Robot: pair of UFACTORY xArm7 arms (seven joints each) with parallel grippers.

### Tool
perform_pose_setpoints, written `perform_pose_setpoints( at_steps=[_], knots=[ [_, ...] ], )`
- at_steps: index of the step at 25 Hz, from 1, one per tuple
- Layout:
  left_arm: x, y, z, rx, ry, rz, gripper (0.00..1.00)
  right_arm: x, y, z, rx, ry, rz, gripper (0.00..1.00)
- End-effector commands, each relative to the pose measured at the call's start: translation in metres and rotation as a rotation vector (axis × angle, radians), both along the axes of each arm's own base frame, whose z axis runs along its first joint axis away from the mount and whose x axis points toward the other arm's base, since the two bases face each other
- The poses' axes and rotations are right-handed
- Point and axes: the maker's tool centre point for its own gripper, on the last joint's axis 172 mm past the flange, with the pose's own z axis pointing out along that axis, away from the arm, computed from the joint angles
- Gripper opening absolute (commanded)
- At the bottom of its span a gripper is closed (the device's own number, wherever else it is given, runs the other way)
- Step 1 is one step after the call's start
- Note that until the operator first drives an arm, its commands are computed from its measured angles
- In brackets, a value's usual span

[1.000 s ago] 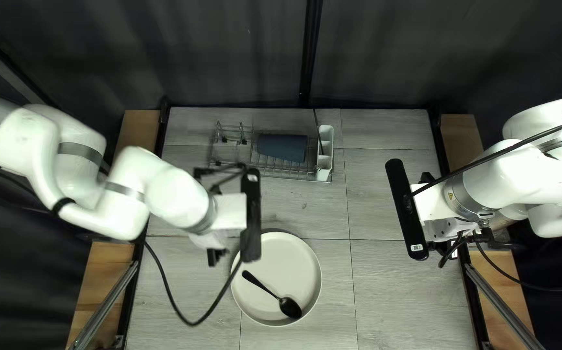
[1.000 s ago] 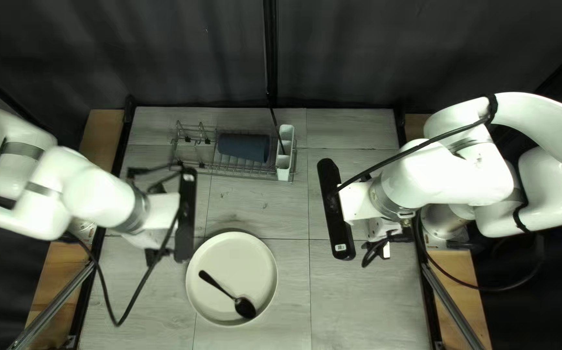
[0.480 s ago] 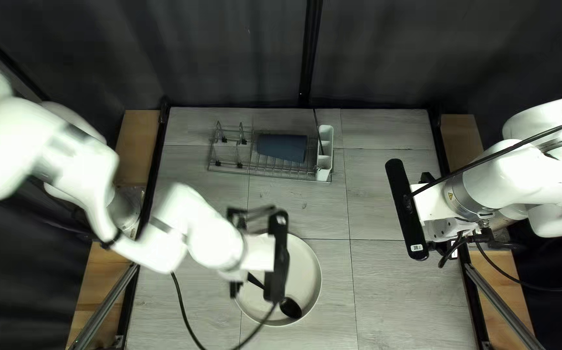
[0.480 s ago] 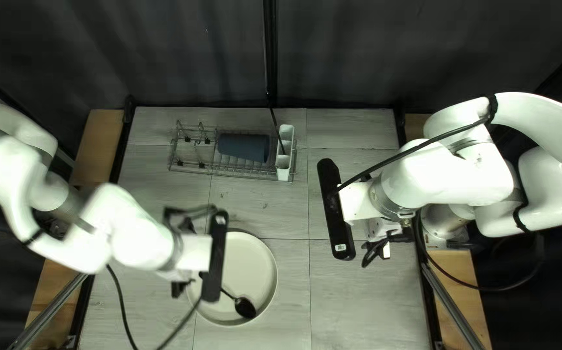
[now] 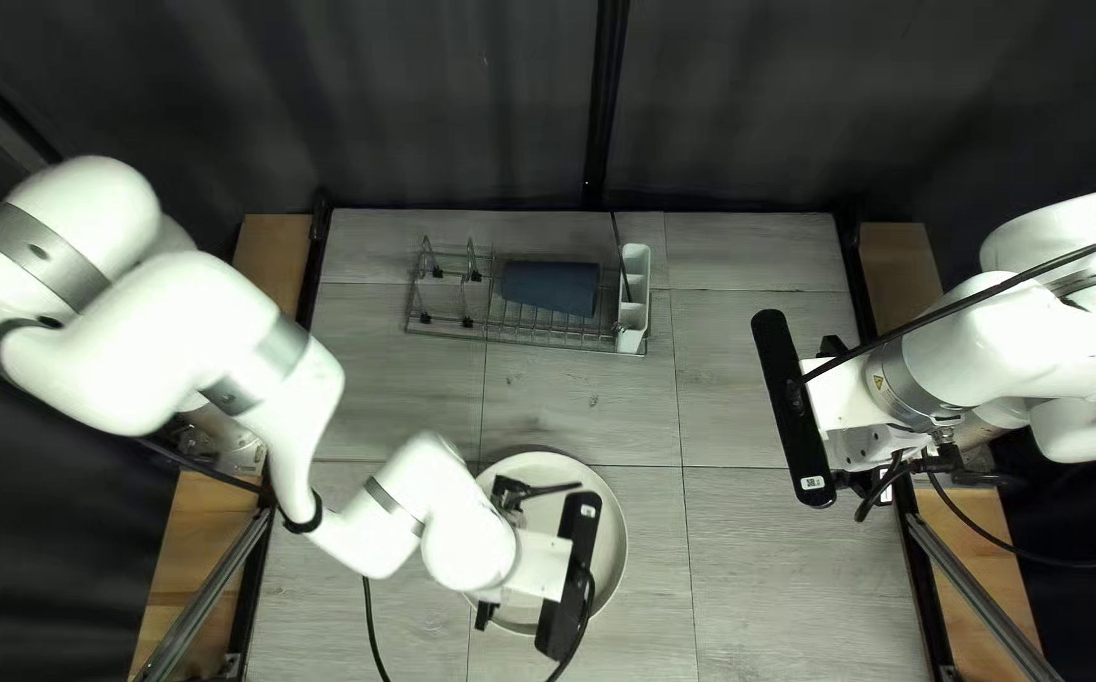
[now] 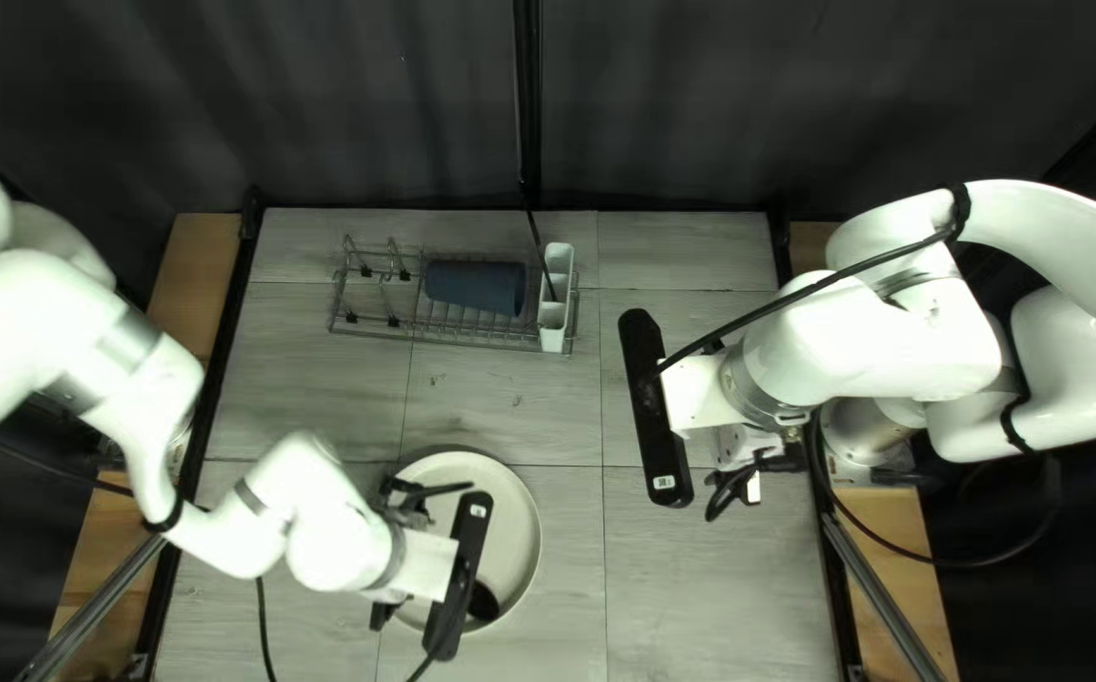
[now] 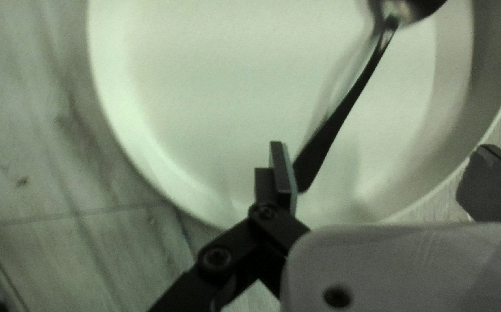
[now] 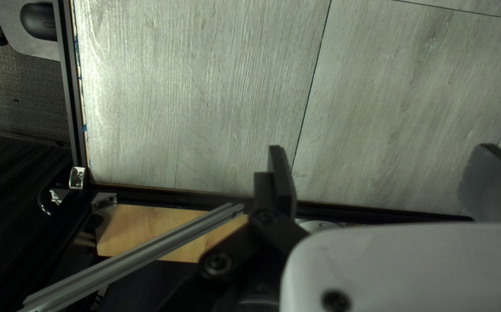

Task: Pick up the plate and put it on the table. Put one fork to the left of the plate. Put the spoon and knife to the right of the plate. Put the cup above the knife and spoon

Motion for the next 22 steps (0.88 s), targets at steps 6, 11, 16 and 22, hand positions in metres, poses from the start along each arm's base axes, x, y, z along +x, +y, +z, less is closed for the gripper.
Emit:
perform_pose_setpoints(
  at_steps=[6,11,16,22],
  knots=[
    [0.016,-0.007,-0.022,-0.027,-0.006,-0.071,1.0,0.0,0.0,0.0,0.0,0.0,0.0,1.0],
    [0.022,-0.012,-0.04,-0.058,-0.002,-0.089,1.0,0.0,0.0,0.0,0.0,0.0,0.0,1.0],
    [0.018,-0.012,-0.041,-0.078,-0.002,-0.093,0.06,0.0,0.0,0.0,0.0,0.0,0.0,1.0],
    [0.019,-0.014,-0.042,-0.083,-0.004,-0.093,0.0,0.0,0.0,0.0,0.0,0.0,0.0,1.0]
  ],
)
